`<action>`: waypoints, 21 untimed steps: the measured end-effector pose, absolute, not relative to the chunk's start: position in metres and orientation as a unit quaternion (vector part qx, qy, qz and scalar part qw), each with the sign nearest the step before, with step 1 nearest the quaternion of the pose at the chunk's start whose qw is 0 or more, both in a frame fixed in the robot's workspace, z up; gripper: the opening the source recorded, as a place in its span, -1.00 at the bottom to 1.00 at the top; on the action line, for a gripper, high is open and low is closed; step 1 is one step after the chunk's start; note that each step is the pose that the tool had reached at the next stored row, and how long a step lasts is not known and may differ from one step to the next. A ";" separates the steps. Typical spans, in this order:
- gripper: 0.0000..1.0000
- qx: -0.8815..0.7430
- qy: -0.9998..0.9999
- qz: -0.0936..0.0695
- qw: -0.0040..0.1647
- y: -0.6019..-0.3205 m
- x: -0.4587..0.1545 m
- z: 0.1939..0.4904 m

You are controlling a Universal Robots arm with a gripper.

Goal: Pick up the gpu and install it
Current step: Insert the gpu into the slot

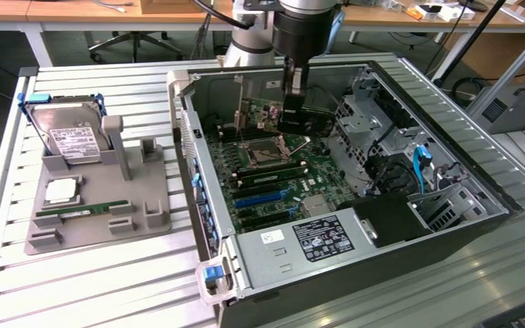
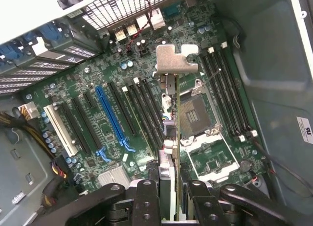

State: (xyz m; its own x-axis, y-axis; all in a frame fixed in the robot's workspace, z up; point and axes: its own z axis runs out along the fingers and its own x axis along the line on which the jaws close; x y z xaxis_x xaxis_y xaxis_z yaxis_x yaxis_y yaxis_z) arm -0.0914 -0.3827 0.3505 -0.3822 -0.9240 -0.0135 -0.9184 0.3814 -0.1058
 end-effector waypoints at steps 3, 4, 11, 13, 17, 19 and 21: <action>-0.47 -0.562 0.826 -0.040 0.035 -0.383 -0.091 0.350; -0.47 -0.564 0.824 -0.040 0.035 -0.383 -0.091 0.350; -0.47 -0.585 0.809 -0.040 0.036 -0.383 -0.091 0.350; -0.47 -0.591 0.805 -0.040 0.036 -0.383 -0.091 0.350; -0.47 -0.602 0.797 -0.040 0.036 -0.383 -0.091 0.350; -0.47 -0.606 0.794 -0.040 0.036 -0.383 -0.091 0.350; -0.47 -0.611 0.790 -0.040 0.036 -0.383 -0.091 0.350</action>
State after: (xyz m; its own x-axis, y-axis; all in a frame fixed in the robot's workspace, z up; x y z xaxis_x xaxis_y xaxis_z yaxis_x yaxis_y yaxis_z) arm -0.0914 -0.3827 0.3499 -0.2506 -0.9681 -0.0083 -0.9623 0.2500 -0.1075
